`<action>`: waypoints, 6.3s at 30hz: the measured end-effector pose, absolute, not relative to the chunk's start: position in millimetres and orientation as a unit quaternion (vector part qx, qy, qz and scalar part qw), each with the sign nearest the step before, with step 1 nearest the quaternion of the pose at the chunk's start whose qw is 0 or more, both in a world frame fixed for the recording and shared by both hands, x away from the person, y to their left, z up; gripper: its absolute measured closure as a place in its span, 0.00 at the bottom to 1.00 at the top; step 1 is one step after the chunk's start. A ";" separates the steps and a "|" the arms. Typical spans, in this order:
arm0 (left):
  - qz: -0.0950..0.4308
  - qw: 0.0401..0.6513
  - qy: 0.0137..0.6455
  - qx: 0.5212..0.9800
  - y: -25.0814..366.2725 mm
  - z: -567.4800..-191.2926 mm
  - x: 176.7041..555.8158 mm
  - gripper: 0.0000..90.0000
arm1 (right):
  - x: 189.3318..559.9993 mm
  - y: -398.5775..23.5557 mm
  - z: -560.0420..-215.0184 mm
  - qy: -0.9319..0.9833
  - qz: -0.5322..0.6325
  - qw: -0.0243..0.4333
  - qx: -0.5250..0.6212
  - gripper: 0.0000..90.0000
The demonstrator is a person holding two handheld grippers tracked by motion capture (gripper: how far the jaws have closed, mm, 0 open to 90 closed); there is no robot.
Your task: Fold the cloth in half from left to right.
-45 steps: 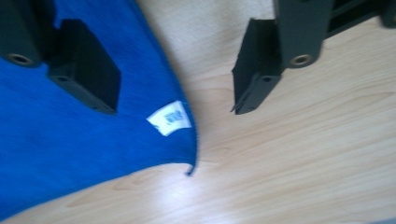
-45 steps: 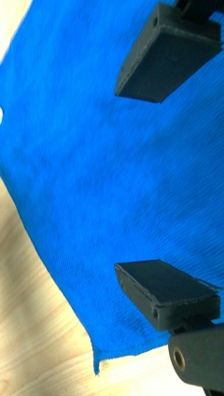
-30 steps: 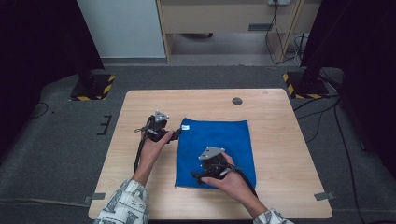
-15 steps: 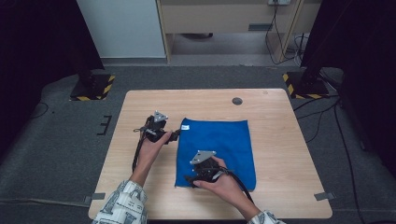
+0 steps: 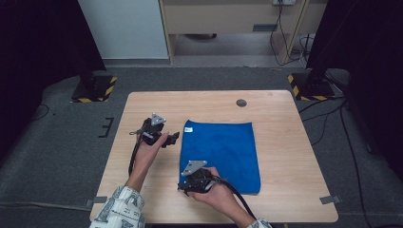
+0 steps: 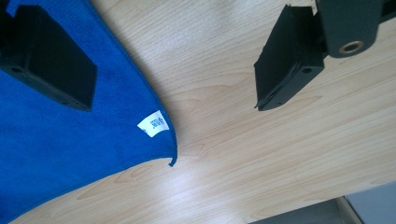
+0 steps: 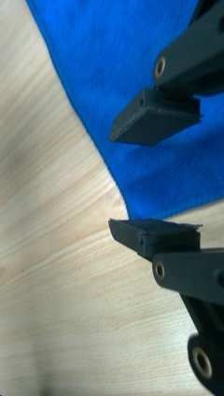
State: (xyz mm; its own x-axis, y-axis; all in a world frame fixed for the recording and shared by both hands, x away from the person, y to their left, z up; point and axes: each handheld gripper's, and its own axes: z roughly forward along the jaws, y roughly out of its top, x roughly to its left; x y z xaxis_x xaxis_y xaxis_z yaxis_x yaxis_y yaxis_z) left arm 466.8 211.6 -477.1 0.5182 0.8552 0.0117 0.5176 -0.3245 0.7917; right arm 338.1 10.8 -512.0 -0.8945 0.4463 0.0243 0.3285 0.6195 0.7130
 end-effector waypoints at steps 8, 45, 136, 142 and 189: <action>0.220 0.382 0.434 0.786 214.9 -476.6 463.7 0.13 | 334.2 20.2 -518.8 0.902 0.367 0.075 0.217 0.44; 0.172 0.376 0.465 0.783 185.9 -512.1 512.0 0.45 | 323.4 25.5 -518.9 0.898 0.382 0.070 0.209 0.94; 0.098 0.394 0.456 0.792 80.8 -500.5 528.2 0.97 | 297.1 -67.4 -506.3 0.854 0.420 0.100 0.289 0.95; 0.091 0.406 0.458 0.786 75.0 -501.2 528.7 0.97 | 294.9 -76.9 -504.7 0.855 0.415 0.103 0.294 0.94; 0.071 0.412 0.444 0.792 37.8 -505.8 520.3 0.96 | 308.5 -116.6 -512.0 0.839 0.379 0.094 0.380 0.61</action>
State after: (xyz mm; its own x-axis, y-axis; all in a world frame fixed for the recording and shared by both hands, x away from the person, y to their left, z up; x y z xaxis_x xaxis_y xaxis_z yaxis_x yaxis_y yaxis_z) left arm 520.3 37.8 -505.8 0.5953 0.7623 -0.2540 0.6455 -0.2655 0.7161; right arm 308.5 -116.6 -512.0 -0.6941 0.7081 0.1297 0.5656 0.4250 0.7067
